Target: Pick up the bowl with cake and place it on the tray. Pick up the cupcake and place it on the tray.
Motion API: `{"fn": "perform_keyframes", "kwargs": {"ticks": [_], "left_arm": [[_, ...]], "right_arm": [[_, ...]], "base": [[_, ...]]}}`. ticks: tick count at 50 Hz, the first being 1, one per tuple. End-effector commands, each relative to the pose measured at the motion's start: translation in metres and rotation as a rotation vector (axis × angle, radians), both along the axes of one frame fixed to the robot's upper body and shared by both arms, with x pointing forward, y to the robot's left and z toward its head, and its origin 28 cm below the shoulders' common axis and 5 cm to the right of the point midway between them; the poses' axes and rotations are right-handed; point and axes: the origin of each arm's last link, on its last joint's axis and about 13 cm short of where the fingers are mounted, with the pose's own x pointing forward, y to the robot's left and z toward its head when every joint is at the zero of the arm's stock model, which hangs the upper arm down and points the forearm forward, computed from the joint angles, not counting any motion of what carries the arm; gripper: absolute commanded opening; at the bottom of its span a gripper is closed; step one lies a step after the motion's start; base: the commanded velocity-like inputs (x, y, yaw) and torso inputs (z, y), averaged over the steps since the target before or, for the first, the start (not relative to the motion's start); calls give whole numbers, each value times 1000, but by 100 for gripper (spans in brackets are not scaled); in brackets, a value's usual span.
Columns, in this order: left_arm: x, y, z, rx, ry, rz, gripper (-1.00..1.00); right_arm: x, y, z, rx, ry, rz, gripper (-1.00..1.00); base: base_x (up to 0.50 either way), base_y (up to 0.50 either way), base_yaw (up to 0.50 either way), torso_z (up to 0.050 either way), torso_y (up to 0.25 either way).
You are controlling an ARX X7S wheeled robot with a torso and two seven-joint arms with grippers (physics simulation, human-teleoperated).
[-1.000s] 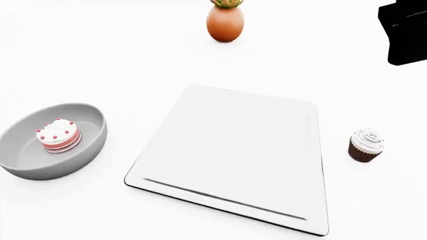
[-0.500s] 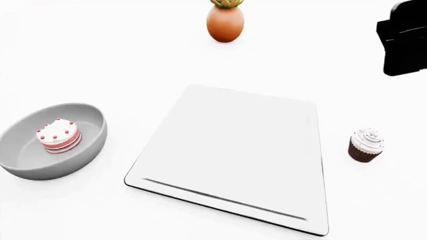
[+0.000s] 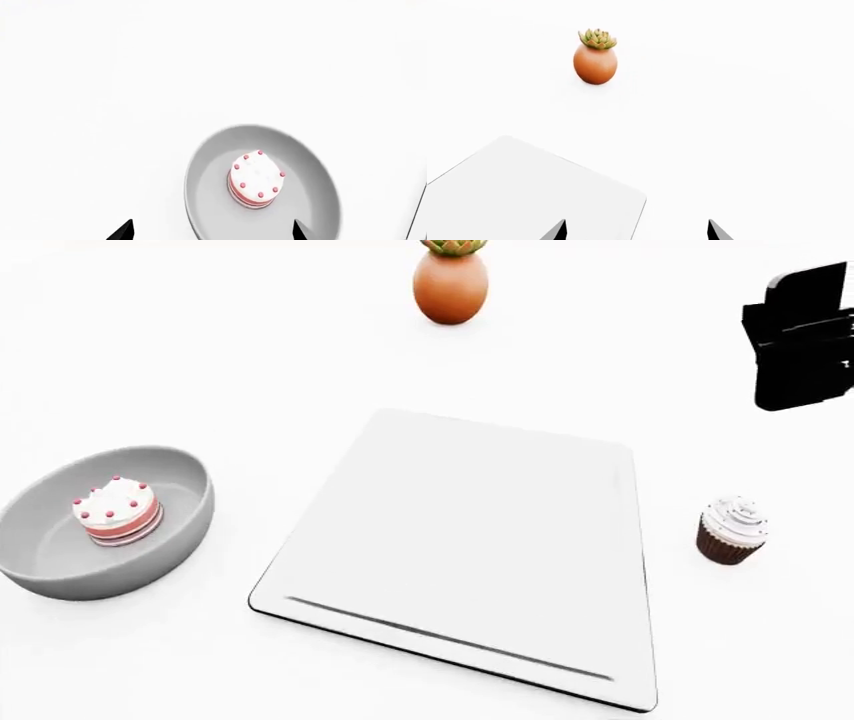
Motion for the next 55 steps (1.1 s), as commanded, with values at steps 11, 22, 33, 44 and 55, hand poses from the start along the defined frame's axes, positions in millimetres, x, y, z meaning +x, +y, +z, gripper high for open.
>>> {"fn": "perform_keyframes", "kwargs": {"ticks": [11,22,33,44,55], "left_arm": [[46,17,-44,-94,-54,61,100],[21,22,-42,-31,5,66,100],[15,21,-39,-32,25,74,100],[22,18,-47,-33,81,45,100],[32,14,-56,-78,89,29,100]], "right_arm": [[6,-3,-11,-3,24,0,100],[7,-3,-11,-7,22,-4,100],[7,-2,-10,-7,21,0,100],[7,-3,-12,-5,23,-2,100],[8,-4,-15,-9,31,-7,100]], "base": [[0,0,0,0,0],[0,0,0,0,0],[0,0,0,0,0],[0,0,0,0,0],[0,0,0,0,0]]}}
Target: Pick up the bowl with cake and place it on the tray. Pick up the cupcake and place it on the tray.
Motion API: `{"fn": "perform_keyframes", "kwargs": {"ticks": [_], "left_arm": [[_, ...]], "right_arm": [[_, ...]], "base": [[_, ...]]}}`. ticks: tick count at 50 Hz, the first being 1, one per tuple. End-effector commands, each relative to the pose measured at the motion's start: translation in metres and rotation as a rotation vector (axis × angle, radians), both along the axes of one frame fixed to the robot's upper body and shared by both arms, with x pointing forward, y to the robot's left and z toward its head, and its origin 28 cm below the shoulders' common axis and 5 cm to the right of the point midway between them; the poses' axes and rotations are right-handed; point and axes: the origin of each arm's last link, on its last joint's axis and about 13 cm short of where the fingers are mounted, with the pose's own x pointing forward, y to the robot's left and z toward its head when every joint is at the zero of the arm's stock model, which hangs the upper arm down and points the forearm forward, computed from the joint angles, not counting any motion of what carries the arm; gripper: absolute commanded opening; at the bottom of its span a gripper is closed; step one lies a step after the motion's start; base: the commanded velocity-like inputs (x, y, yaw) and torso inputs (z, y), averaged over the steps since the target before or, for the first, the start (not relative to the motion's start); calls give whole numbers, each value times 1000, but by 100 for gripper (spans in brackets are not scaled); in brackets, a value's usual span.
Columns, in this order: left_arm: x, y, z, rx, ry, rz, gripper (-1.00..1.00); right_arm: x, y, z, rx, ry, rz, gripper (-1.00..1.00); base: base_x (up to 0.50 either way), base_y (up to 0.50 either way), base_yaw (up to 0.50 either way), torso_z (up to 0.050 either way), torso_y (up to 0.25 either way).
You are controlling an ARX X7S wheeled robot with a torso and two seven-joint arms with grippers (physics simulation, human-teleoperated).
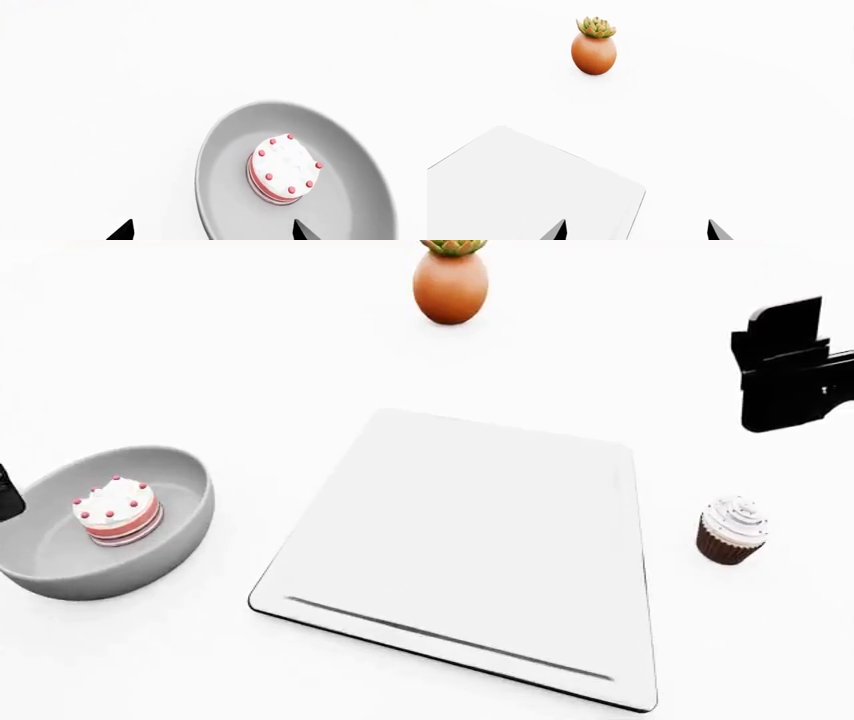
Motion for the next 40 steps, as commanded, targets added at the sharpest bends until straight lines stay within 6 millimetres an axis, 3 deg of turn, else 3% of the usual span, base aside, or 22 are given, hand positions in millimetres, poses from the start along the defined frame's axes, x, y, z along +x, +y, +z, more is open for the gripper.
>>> {"fn": "perform_keyframes", "kwargs": {"ticks": [1,13,31,40], "left_arm": [[6,-3,-8,-29,19,-17,100],[3,0,-18,-54,47,-3,100],[18,0,-39,-114,35,37,100],[13,-9,-40,-126,38,53,100]], "right_arm": [[1,-1,-2,-3,5,-3,100],[1,-1,-4,-6,10,-4,100],[4,-3,-11,-8,24,-2,100],[6,-3,-11,-7,26,0,100]], "base": [[0,0,0,0,0],[0,0,0,0,0],[0,0,0,0,0],[0,0,0,0,0]]}}
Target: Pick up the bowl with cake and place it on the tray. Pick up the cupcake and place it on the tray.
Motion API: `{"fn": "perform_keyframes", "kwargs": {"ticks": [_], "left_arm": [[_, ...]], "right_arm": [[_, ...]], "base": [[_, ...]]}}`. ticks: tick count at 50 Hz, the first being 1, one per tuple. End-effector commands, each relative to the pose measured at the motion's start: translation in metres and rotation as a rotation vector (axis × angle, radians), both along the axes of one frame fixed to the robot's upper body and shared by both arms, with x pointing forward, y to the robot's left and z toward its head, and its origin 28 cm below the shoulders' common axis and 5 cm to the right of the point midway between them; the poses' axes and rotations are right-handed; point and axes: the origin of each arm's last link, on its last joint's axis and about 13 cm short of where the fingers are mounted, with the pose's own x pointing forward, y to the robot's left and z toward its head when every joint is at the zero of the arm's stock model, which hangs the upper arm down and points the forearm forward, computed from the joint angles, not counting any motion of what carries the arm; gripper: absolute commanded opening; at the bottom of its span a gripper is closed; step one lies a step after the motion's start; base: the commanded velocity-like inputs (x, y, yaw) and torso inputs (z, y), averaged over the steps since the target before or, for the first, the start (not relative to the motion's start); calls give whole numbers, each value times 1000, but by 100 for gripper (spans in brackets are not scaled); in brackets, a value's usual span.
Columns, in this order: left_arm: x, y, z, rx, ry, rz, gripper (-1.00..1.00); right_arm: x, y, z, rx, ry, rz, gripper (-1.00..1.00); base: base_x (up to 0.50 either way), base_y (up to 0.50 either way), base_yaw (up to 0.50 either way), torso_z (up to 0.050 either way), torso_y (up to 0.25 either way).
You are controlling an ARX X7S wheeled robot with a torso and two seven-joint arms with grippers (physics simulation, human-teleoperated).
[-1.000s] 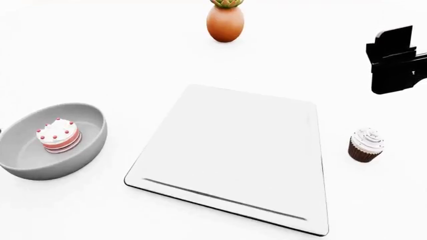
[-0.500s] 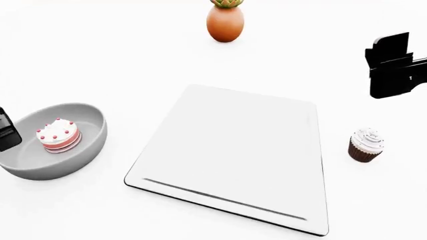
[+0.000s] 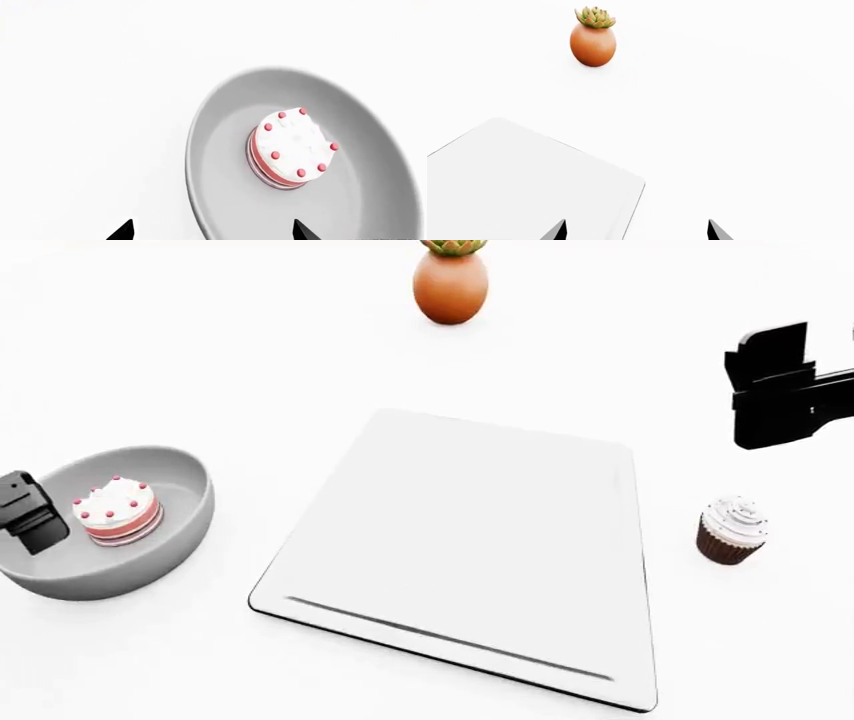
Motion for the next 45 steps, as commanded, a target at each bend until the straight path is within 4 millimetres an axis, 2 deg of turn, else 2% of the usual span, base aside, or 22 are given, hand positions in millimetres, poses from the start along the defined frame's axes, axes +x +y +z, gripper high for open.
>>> {"fn": "perform_keyframes", "kwargs": {"ticks": [1,14,20,33,45], "left_arm": [[0,-7,-5,-20,4,15,100],[6,-7,-14,-32,8,26,100],[9,-4,-26,-51,10,43,100],[5,0,-40,-88,-5,89,100],[18,-1,-51,-120,-25,90,100]], "right_arm": [[2,-1,-2,-1,4,2,100],[4,-2,-5,5,9,3,100],[5,-1,-6,4,13,2,100],[7,0,-8,3,21,7,100],[8,-2,-11,7,28,5,100]], "base": [[0,0,0,0,0],[0,0,0,0,0],[0,0,0,0,0],[0,0,0,0,0],[0,0,0,0,0]]}}
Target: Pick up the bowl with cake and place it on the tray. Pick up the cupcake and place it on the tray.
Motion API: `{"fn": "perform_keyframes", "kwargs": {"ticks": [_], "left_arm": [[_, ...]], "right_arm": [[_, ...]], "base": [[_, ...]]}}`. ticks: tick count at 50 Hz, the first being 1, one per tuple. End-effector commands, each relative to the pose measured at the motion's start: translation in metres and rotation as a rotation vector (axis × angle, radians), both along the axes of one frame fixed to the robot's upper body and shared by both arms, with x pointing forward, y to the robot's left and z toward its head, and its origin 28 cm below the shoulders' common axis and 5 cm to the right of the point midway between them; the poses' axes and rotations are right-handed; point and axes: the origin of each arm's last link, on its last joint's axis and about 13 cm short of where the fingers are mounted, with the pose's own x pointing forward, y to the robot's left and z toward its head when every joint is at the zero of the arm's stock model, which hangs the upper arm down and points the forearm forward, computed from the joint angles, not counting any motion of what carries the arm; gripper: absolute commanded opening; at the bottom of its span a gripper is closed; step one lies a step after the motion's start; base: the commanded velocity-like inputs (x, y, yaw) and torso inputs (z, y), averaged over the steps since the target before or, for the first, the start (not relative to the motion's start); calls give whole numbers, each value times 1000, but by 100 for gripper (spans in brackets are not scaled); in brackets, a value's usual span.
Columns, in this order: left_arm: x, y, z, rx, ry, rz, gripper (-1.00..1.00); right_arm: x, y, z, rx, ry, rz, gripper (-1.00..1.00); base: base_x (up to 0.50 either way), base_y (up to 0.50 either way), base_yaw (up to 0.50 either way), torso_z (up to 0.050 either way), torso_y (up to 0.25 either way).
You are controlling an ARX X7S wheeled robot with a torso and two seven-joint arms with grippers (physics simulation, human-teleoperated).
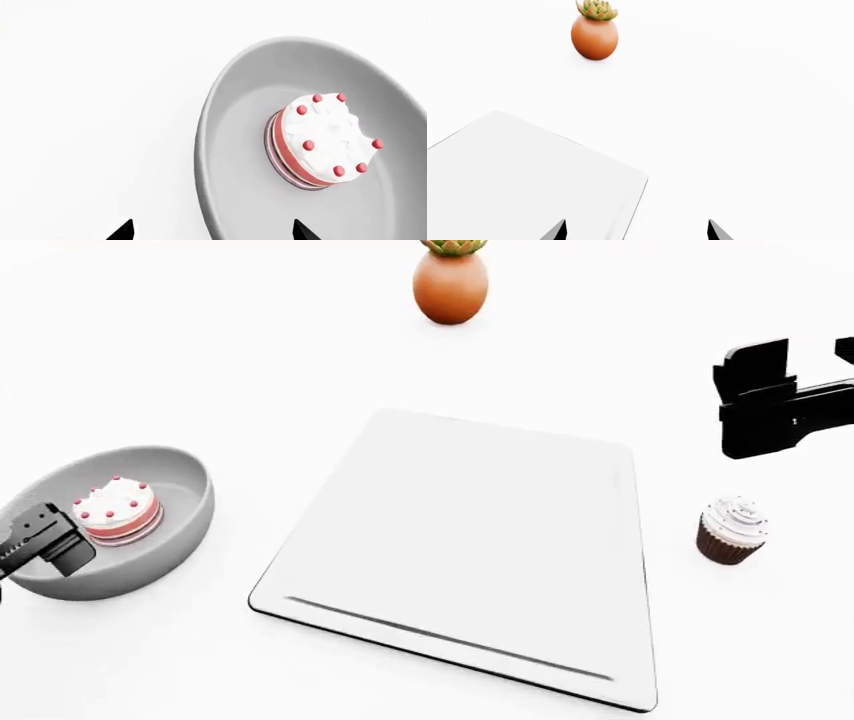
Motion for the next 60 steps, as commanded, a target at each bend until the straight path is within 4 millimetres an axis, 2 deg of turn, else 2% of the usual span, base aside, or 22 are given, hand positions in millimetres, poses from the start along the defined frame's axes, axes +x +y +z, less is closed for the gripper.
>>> {"fn": "perform_keyframes", "kwargs": {"ticks": [1,12,20,27,34,35,38,42,50,56,60], "left_arm": [[10,0,-11,-25,-17,8,100],[24,9,-21,-36,-19,3,100],[16,14,-30,-49,-9,31,100],[16,12,-41,-57,9,32,100],[26,5,-50,-74,5,-2,100],[28,4,-52,-76,3,-10,-100],[34,-1,-56,-88,-16,-47,-100],[39,-3,-51,-97,-82,-54,-100],[35,0,-39,-100,-186,-21,-100],[30,4,-26,-136,-305,27,-100],[31,4,-11,-148,-381,48,-100]], "right_arm": [[1,-1,-3,4,7,-1,100],[4,-1,-4,6,11,-2,100],[5,-2,-4,12,10,-7,100],[5,-2,-4,14,8,-10,100],[5,-3,-6,17,9,-8,100],[5,-3,-6,17,10,-9,100],[5,-4,-7,17,11,-11,100],[5,-4,-8,17,12,-13,100],[4,-5,-9,18,11,-13,100],[3,-5,-8,21,8,-18,100],[3,-5,-9,22,10,-20,100]], "base": [[0,0,0,0,0],[0,0,0,0,0],[0,0,0,0,0],[0,0,0,0,0],[0,0,0,0,0],[0,0,0,0,0],[0,0,0,0,0],[0,0,0,0,0],[0,0,0,0,0],[0,0,0,0,0],[0,0,0,0,0]]}}
